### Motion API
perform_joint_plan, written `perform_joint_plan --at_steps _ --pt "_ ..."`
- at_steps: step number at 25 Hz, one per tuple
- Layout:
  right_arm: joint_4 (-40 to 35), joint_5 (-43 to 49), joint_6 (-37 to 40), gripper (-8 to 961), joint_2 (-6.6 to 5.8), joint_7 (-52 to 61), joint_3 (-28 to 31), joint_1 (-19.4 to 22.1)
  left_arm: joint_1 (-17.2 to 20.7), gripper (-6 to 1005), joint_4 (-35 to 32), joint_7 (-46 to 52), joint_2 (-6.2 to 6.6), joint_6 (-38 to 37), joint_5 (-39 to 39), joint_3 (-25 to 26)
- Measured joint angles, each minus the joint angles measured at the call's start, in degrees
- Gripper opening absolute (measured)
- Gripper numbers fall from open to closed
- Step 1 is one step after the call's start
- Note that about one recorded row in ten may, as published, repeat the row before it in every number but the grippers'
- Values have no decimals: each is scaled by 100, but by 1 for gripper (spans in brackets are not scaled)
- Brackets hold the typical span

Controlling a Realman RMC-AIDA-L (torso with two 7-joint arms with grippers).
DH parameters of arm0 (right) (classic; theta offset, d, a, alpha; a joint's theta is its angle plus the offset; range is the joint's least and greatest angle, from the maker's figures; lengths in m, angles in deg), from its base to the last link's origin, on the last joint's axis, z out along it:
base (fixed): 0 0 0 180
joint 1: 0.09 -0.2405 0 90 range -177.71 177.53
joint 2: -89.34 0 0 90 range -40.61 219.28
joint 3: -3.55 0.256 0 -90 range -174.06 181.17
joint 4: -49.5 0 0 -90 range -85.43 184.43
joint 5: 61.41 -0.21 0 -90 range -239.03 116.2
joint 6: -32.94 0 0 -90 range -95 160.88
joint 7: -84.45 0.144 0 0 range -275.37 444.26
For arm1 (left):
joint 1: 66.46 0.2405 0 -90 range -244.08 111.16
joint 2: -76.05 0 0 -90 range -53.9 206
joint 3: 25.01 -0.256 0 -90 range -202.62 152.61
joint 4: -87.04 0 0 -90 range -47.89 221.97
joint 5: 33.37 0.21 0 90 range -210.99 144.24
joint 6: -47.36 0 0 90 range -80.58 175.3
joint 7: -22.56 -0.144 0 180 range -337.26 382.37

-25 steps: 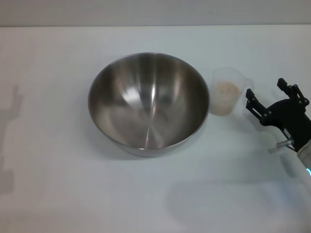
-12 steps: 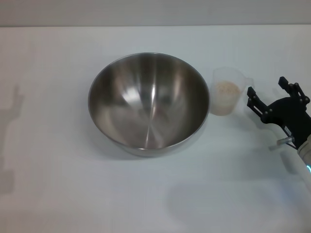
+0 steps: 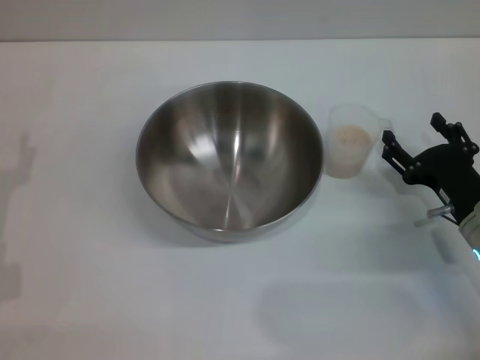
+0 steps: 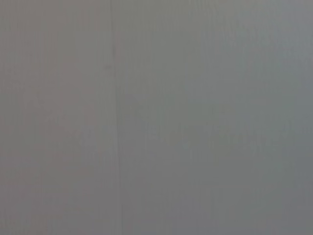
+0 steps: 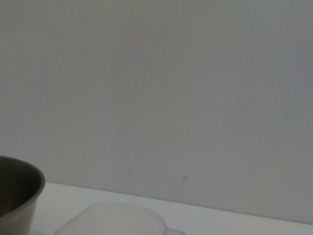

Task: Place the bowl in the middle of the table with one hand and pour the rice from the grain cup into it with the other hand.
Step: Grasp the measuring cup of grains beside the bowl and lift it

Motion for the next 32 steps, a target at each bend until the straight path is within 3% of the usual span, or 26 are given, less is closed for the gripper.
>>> perform_joint_plan --at_steps 32 --pt "-33 2 -302 821 -8 -2 19 -283 78 813 -34 0 0 1 -1 0"
